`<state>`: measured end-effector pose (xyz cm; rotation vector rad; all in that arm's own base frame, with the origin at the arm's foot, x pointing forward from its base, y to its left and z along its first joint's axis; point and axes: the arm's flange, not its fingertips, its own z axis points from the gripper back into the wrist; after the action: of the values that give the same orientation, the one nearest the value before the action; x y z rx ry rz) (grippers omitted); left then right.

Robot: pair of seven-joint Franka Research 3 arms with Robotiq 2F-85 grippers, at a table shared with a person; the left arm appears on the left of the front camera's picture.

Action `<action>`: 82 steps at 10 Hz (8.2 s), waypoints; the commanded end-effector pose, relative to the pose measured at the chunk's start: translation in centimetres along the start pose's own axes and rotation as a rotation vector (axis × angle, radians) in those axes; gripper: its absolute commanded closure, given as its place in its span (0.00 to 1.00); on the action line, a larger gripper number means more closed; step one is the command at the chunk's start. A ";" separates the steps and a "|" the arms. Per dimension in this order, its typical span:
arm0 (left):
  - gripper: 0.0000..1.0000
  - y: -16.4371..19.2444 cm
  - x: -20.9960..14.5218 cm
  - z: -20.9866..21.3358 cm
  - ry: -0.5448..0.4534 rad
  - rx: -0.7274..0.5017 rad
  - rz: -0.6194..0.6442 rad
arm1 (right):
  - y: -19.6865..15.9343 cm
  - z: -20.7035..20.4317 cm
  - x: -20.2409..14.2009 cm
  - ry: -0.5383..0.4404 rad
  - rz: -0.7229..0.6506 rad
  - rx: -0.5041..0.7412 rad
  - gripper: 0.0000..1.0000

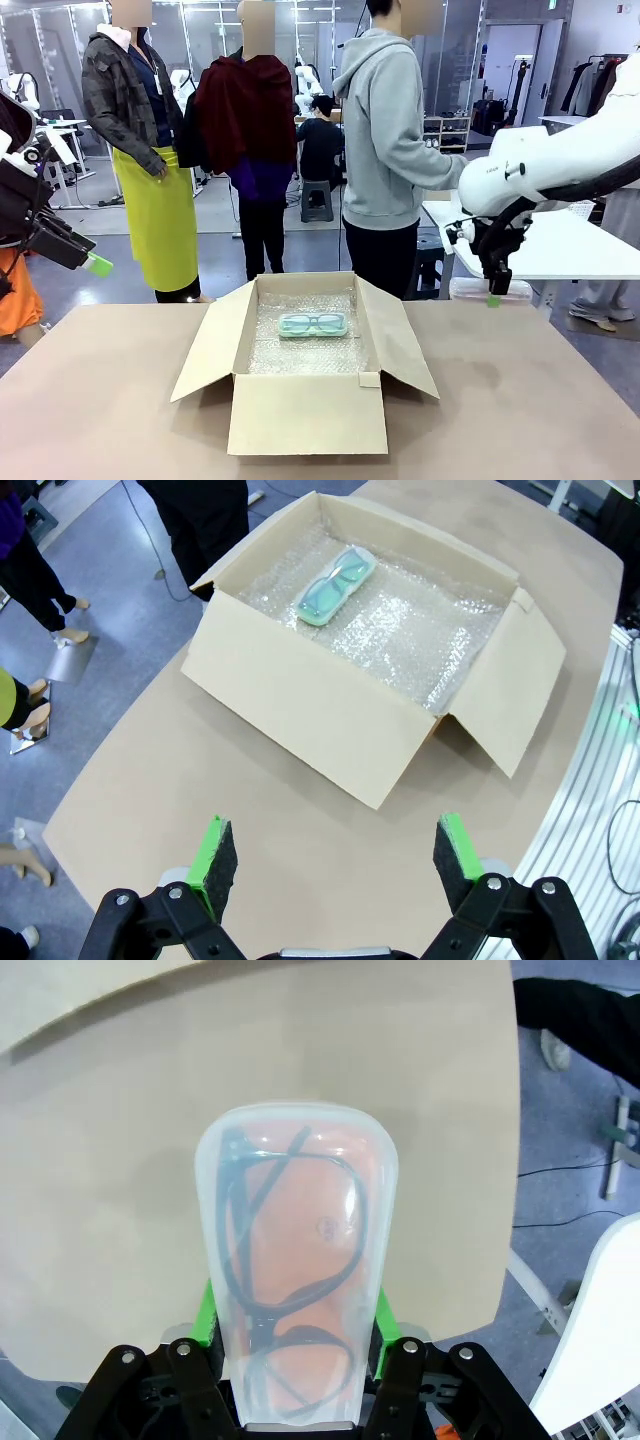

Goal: Pack the glasses set securely to prepare it for shipping.
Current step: Put the Glasses case from the right side of the table into the Package Box, then position the Package Box on the left side of the table.

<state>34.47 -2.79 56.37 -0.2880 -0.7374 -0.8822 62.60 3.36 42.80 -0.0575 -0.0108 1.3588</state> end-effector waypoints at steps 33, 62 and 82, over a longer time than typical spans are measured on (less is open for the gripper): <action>0.00 0.1 0.0 0.2 -0.015 -0.009 -0.005 | 14.1 -7.5 34.9 0.023 0.274 0.069 0.37; 0.00 9.6 -2.0 -11.1 0.069 -0.496 0.515 | 15.4 7.6 20.9 -0.350 -0.182 -0.153 0.00; 0.00 14.4 -8.9 -24.6 -0.023 -0.520 0.811 | 20.0 10.1 2.3 -0.441 -0.659 -0.270 0.00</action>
<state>51.87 -0.64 33.96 -0.9697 -0.3374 -0.3242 42.98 10.01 51.70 0.0221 -0.5438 0.6910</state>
